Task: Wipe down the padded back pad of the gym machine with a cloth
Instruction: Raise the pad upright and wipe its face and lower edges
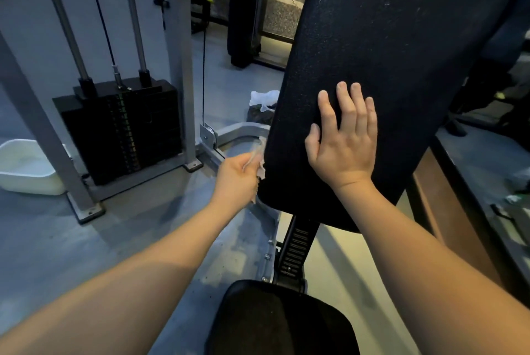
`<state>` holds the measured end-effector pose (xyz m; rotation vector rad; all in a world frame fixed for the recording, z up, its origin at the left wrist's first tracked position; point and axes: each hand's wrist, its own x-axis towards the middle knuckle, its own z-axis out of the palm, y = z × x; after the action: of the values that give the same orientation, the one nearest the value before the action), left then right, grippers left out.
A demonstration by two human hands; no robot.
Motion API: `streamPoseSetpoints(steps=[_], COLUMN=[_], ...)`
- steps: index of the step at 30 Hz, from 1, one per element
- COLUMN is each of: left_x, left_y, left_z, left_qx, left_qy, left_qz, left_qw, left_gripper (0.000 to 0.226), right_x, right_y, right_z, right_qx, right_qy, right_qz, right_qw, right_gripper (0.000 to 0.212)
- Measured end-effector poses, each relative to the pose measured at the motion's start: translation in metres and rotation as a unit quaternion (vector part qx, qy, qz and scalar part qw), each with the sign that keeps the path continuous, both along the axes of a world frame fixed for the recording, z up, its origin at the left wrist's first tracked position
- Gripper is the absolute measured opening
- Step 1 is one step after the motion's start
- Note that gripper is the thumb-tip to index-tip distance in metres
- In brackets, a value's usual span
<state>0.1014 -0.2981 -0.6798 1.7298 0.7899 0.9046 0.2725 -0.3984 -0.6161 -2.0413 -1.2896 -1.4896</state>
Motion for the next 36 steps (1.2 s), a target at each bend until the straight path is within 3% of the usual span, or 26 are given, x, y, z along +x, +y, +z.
streamPoseSetpoints(steps=[2, 6, 7, 10, 14, 16, 20, 25, 28, 32, 36], left_x=[0.002, 0.028, 0.032, 0.031, 0.009, 0.002, -0.002, 0.015, 0.013, -0.016, -0.012], left_y=[-0.007, 0.0, 0.003, 0.001, -0.03, -0.036, -0.029, -0.019, -0.019, -0.042, -0.05], left_z=[0.007, 0.074, 0.086, 0.072, 0.008, -0.007, 0.014, 0.068, 0.047, -0.04, -0.059], left_qx=[0.005, -0.028, -0.011, 0.057, -0.006, 0.012, 0.03, 0.033, 0.046, -0.072, -0.165], left_qy=[-0.019, -0.143, -0.149, -0.125, -0.106, -0.081, -0.023, -0.078, -0.097, -0.096, -0.081], left_qz=[0.01, -0.007, -0.002, 0.02, 0.016, 0.017, 0.032, 0.031, 0.024, -0.001, 0.046], left_qw=[1.0, 0.989, 0.989, 0.99, 0.994, 0.996, 0.999, 0.996, 0.994, 0.993, 0.982], left_gripper=[0.043, 0.024, 0.029, 0.036, 0.042, 0.049, 0.041, 0.032, 0.035, 0.048, 0.025], right_x=[0.0, 0.0, 0.0, 0.001, 0.001, 0.0, -0.008, -0.018, -0.019, -0.018, -0.016], right_y=[-0.001, -0.001, -0.001, -0.001, -0.002, -0.003, -0.006, -0.028, -0.033, -0.025, -0.025], right_z=[0.001, 0.0, 0.0, 0.0, 0.0, 0.001, 0.007, -0.014, -0.03, -0.043, -0.044], right_qx=[0.0, 0.003, 0.006, 0.012, 0.004, -0.008, -0.03, -0.087, -0.079, -0.059, -0.054], right_qy=[0.003, -0.004, -0.006, -0.014, -0.007, -0.003, 0.016, 0.048, 0.05, 0.052, 0.047], right_qz=[-0.002, 0.004, 0.006, 0.014, 0.01, 0.004, 0.008, -0.006, -0.019, -0.036, -0.034], right_qw=[1.0, 1.0, 1.0, 1.0, 1.0, 1.0, 0.999, 0.995, 0.995, 0.996, 0.997], right_gripper=[0.054, 0.053, 0.052, 0.052, 0.053, 0.054, 0.056, 0.066, 0.064, 0.063, 0.063])
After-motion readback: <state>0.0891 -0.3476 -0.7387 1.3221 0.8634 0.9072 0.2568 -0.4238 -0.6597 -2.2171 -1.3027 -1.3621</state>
